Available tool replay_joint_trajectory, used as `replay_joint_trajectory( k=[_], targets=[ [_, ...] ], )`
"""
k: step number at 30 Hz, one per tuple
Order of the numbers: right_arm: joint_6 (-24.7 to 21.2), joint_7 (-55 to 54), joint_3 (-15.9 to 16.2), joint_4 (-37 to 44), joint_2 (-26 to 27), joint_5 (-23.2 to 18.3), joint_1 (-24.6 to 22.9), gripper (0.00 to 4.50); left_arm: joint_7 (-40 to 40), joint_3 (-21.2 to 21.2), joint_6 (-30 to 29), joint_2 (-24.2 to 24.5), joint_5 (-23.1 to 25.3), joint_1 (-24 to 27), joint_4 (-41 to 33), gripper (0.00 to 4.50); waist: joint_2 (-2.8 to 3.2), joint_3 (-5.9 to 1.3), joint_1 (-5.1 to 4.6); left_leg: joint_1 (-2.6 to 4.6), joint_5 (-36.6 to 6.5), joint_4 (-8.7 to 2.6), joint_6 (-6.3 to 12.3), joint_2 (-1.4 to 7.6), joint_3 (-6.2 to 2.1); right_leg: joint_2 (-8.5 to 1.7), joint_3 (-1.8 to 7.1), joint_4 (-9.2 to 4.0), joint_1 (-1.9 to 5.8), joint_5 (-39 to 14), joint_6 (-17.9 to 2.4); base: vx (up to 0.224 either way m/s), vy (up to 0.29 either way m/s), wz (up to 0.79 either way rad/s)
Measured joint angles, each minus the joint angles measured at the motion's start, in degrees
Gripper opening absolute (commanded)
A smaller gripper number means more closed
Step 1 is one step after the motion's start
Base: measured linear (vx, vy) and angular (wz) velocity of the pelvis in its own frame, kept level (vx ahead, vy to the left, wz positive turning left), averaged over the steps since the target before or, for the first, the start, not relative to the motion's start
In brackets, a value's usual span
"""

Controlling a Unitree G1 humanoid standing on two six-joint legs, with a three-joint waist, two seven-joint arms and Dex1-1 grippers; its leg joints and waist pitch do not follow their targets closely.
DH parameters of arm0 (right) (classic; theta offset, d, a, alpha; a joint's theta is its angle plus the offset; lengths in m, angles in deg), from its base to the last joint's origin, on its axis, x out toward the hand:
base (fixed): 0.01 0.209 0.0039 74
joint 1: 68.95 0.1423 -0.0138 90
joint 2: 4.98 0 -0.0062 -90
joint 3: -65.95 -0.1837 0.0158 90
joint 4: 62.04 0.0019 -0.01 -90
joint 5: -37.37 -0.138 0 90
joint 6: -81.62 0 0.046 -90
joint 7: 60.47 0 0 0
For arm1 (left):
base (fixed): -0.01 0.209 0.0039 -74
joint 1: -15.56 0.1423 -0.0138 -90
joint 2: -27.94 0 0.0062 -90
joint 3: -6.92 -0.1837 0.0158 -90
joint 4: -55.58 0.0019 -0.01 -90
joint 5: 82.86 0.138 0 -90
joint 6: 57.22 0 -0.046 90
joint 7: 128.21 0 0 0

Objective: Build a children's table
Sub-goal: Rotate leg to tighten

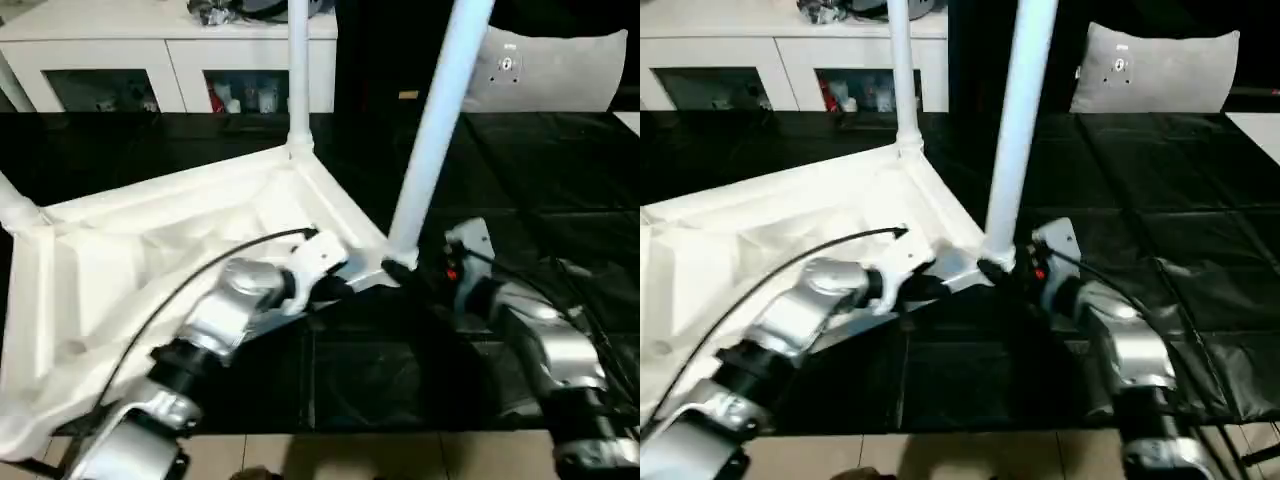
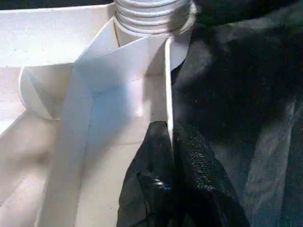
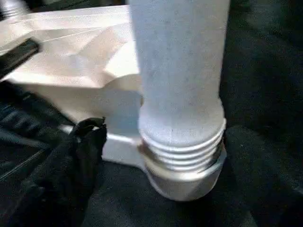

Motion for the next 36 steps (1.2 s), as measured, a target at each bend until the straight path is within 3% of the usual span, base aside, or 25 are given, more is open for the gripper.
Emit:
replay_joint_trajectory(
  k=[7, 12, 16, 24, 36],
  targets=[
    [0.46, 11.93, 2.72, 2.07, -5.62, -1.57, 0.05, 4.42, -9.96, -2.22, 7.80, 7.23, -1.04, 1.05, -0.62, 0.00, -0.04, 0.01, 0.49, -0.01, 0.00, 0.04, -0.01, 0.01, 0.00, -0.01, -0.01, -0.01, 0.04, 0.00, 0.00, 0.000, 0.000, 0.00],
    [1.56, 18.60, 6.02, 2.27, -8.26, -1.39, 0.07, 4.42, -17.94, -4.26, 11.38, 11.26, -2.08, 2.38, -3.22, 0.00, -0.05, 0.02, 1.84, -0.06, -0.01, 0.10, -0.01, 0.01, 0.00, -0.03, -0.01, -0.02, 0.07, 0.00, -0.01, 0.000, 0.000, 0.00],
    [1.53, 22.15, 7.54, 3.26, -8.47, -1.57, 0.04, 4.42, -21.18, -5.60, 12.98, 12.48, -2.24, 2.57, -4.10, 0.00, -0.05, 0.02, 2.38, -0.05, -0.01, 0.13, -0.02, 0.01, 0.00, -0.04, 0.00, 0.03, 0.10, 0.01, -0.02, 0.000, 0.000, 0.00],
    [-2.48, 27.30, 9.56, 5.13, -9.09, -4.43, -0.01, 3.66, -24.32, -6.74, 15.89, 13.54, -2.20, 2.51, -4.10, 0.00, -0.07, 0.01, 3.37, 0.07, 0.00, 0.14, -0.03, 0.01, 0.00, -0.05, 0.00, 0.07, 0.22, 0.01, -0.02, 0.000, 0.000, 0.00],
    [-5.07, 28.71, 9.44, 7.03, -10.69, -5.95, -0.41, 2.64, -24.88, -7.03, 16.76, 13.59, -2.20, 2.50, -3.98, 0.00, -0.09, -0.01, 3.60, 0.09, 0.00, 0.14, -0.03, 0.01, 0.00, -0.05, 0.00, 0.06, 0.27, 0.00, -0.01, 0.000, 0.000, 0.00]
  ],
)
